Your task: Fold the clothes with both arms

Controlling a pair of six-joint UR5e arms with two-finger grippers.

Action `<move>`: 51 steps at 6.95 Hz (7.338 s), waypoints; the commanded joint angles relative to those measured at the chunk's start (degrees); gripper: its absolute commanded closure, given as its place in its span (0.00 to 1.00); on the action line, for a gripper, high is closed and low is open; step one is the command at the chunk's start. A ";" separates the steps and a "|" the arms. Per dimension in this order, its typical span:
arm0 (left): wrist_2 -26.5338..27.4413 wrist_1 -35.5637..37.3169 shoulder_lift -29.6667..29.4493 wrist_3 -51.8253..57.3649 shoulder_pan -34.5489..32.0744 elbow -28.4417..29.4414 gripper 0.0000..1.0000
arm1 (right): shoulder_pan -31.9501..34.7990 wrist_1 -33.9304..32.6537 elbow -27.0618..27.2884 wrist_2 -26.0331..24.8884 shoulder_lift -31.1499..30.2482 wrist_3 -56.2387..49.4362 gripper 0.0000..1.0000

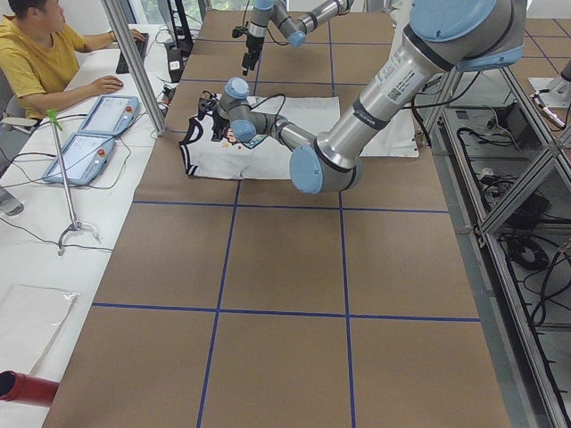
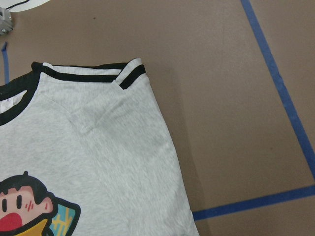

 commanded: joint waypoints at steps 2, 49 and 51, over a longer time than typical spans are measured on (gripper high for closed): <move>-4.85 2.88 10.02 -4.00 2.19 -17.92 0.40 | -12.24 -0.73 10.59 -10.32 -8.04 16.85 0.02; 3.92 30.56 36.86 -30.38 32.08 -45.83 0.47 | -41.47 -14.98 29.35 -26.64 -20.47 52.06 1.00; 3.83 30.91 36.86 -30.47 32.08 -45.83 0.70 | -41.21 -14.98 29.69 -26.64 -20.47 52.06 1.00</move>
